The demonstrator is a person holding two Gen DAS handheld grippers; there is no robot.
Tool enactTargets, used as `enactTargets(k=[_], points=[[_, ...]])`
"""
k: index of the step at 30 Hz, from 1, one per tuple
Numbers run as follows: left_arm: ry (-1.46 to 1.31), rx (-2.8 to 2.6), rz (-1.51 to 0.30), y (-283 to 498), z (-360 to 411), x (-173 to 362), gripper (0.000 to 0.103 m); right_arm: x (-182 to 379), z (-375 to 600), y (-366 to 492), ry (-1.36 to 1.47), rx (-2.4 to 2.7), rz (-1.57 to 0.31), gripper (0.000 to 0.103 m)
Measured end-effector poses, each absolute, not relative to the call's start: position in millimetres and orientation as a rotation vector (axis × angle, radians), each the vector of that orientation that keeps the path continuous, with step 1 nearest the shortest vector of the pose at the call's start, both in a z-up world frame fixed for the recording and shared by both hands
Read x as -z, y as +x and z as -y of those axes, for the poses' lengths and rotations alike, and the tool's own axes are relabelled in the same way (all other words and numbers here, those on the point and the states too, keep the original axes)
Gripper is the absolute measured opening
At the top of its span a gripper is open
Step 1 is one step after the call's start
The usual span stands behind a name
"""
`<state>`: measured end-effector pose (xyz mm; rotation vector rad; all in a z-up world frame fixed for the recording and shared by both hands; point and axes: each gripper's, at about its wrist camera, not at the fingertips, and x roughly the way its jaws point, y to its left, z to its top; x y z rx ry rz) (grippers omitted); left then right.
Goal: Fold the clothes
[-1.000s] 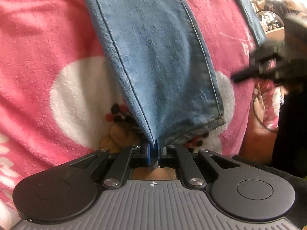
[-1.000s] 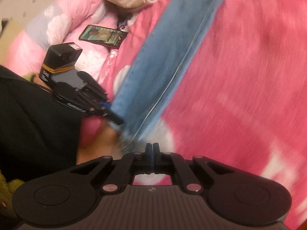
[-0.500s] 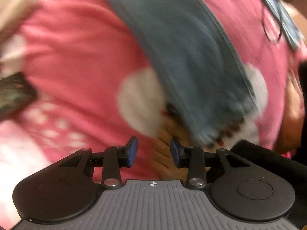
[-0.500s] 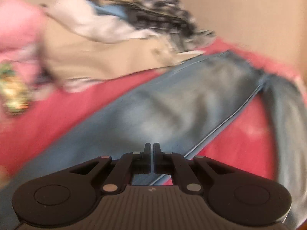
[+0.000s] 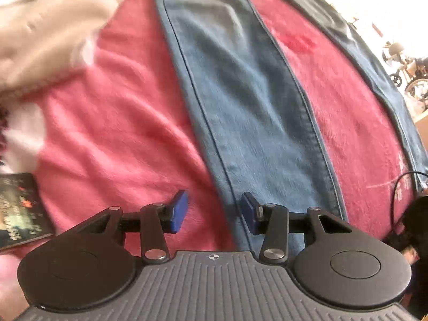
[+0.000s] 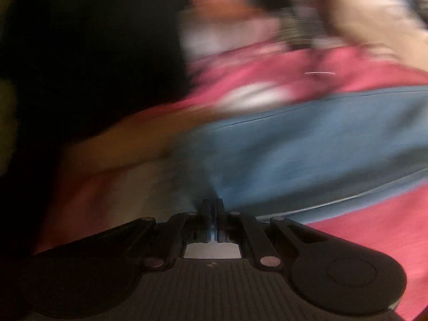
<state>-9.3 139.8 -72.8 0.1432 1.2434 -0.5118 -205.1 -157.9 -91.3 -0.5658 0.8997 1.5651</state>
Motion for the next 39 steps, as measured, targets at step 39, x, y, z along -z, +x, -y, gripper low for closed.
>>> enactTargets(k=[39], points=[[0.027,0.424,-0.998,0.9,-140.8,48.6,0.047,95.0,124.7,-129.1,-0.135,-1.305,-1.12,0.003]])
